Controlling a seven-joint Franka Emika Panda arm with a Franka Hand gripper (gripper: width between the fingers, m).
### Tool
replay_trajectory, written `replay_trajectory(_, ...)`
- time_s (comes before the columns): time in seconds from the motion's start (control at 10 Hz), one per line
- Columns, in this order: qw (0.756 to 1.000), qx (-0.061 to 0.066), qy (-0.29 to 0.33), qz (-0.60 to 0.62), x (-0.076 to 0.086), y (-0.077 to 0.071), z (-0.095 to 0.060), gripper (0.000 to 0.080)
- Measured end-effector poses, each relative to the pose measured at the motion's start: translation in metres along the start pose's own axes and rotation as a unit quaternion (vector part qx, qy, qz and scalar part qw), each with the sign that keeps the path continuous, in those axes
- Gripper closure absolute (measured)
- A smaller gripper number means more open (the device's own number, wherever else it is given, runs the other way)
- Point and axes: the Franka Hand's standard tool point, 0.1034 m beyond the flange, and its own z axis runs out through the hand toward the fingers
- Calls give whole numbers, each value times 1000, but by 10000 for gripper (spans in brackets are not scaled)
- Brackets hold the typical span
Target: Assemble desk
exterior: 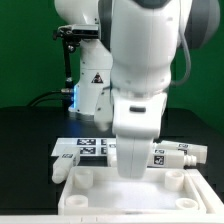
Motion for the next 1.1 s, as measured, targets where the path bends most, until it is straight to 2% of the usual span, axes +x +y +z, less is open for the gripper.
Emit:
replay_trajectory(0.1,999,0,1,39,2,-9,-7,151)
replay_trajectory(0.2,998,-9,6,58,2,-9,-20,151)
replay_trajectory(0.4,998,-8,3,58,-1,-8,-15,151)
replay_trajectory(0.5,999,-23,13,45,1,-6,-16,151)
replay_trajectory(0.6,998,-54,28,33,2,-13,-16,151)
replay_trajectory(0.7,997,-62,29,27,5,-28,-13,151)
replay_trajectory(0.9,991,-119,45,34,32,-49,-8,151)
replay_trajectory(1.0,987,-149,52,33,44,-54,-5,151)
replay_trajectory(1.1,989,-140,48,30,41,-57,-2,151)
